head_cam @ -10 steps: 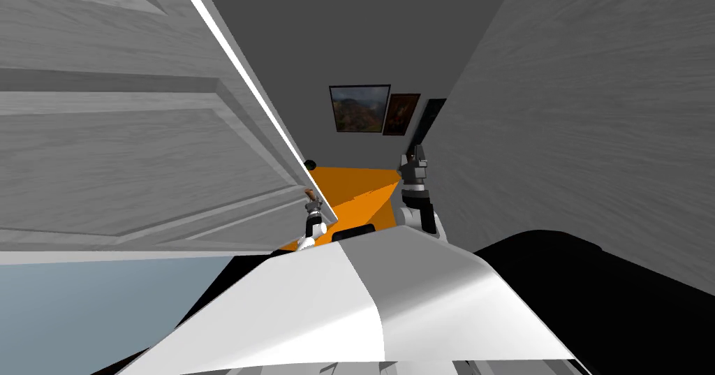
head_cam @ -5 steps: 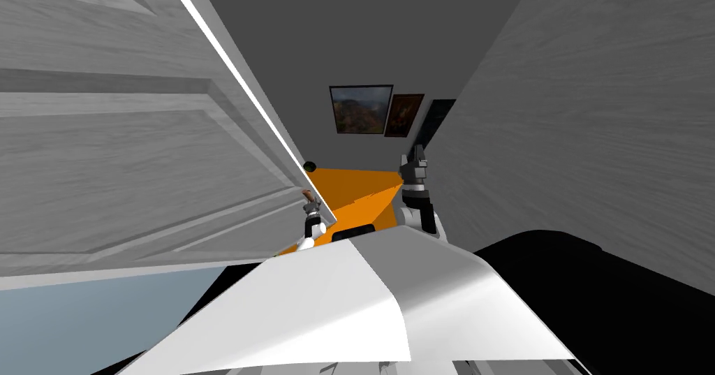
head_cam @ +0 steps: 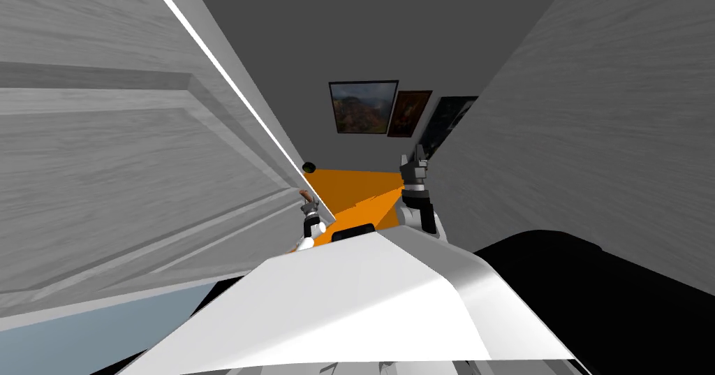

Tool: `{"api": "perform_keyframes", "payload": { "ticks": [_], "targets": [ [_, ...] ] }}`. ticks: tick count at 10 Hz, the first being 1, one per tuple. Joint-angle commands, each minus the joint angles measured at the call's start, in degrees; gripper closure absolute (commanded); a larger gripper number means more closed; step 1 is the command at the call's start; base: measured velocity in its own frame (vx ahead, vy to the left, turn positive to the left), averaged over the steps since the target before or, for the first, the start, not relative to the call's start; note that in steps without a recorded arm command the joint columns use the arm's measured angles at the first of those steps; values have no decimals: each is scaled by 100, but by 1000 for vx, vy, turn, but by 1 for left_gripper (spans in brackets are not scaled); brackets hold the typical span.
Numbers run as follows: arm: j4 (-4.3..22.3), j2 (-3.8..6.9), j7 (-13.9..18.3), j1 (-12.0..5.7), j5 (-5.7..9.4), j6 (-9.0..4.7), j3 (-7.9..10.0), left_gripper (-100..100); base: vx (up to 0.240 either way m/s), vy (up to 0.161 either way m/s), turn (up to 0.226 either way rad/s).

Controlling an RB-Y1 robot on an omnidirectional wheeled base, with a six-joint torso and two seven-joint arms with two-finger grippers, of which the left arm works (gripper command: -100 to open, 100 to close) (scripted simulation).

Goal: Push the door open

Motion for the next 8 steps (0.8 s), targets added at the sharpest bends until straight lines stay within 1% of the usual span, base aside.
{"api": "perform_keyframes", "payload": {
  "ticks": [1,3,4,5,6,7,8],
  "targets": [
    [-241,74,-136,98,102,6,84,100,132,19,8],
    [-271,72,-332,117,333,-101,109,100,130,29,12],
    [-279,69,-383,122,394,-129,115,100,147,35,25],
    [-296,60,-486,132,515,-185,128,100,156,43,30],
    [-304,51,-539,137,577,-214,135,100,157,39,14],
    [-304,51,-539,137,577,-214,135,100,100,15,0],
    [-320,34,-644,147,702,-272,148,100,100,7,10]
  ]
}}
